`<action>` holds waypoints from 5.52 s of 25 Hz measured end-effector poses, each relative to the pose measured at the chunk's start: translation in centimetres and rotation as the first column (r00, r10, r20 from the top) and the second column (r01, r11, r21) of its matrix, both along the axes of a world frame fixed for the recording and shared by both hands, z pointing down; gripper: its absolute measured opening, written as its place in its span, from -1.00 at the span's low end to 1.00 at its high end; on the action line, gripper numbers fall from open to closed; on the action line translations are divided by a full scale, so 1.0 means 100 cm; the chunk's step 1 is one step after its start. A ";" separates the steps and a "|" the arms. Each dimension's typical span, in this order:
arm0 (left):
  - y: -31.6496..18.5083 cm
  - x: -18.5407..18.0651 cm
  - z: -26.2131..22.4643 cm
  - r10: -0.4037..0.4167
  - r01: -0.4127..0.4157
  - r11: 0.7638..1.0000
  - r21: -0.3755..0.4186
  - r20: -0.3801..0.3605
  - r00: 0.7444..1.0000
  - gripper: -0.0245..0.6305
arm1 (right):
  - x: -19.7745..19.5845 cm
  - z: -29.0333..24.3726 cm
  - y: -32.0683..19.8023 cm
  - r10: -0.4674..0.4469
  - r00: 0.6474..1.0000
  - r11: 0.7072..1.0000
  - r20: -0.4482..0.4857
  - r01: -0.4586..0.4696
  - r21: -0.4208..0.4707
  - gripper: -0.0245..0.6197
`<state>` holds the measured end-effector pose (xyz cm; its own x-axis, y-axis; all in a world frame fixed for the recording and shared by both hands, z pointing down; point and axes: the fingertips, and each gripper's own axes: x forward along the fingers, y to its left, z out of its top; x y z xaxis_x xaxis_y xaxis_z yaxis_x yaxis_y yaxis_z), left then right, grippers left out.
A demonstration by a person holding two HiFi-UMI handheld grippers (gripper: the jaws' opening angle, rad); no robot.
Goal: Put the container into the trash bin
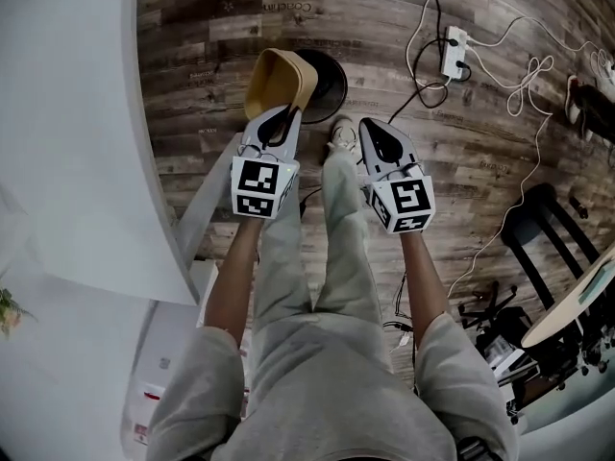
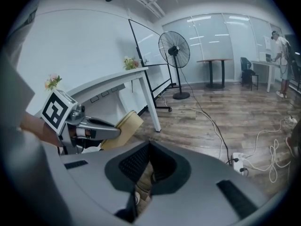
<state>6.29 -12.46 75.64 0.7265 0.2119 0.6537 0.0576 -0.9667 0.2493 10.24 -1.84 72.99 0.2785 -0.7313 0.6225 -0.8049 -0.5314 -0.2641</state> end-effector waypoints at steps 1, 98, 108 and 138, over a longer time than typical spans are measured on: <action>0.001 0.000 0.005 -0.001 0.001 1.000 -0.003 0.001 1.000 -0.83 | 0.000 0.004 0.001 -0.001 1.000 1.000 0.001 0.001 -0.001 -0.88; 0.044 0.006 0.320 0.095 -0.064 0.993 -0.102 0.339 0.936 -0.39 | -0.021 0.124 0.050 0.034 0.986 0.996 0.161 -0.021 -0.084 -0.88; 0.029 0.015 0.252 0.059 -0.039 0.995 -0.095 0.225 0.973 -0.46 | -0.012 0.115 0.043 0.016 0.990 0.995 0.137 -0.003 -0.098 -0.88; -0.017 -0.027 0.081 -0.107 0.114 0.985 -0.131 0.057 0.993 -0.89 | -0.023 0.091 -0.017 -0.018 0.993 0.998 0.119 0.026 -0.059 -0.88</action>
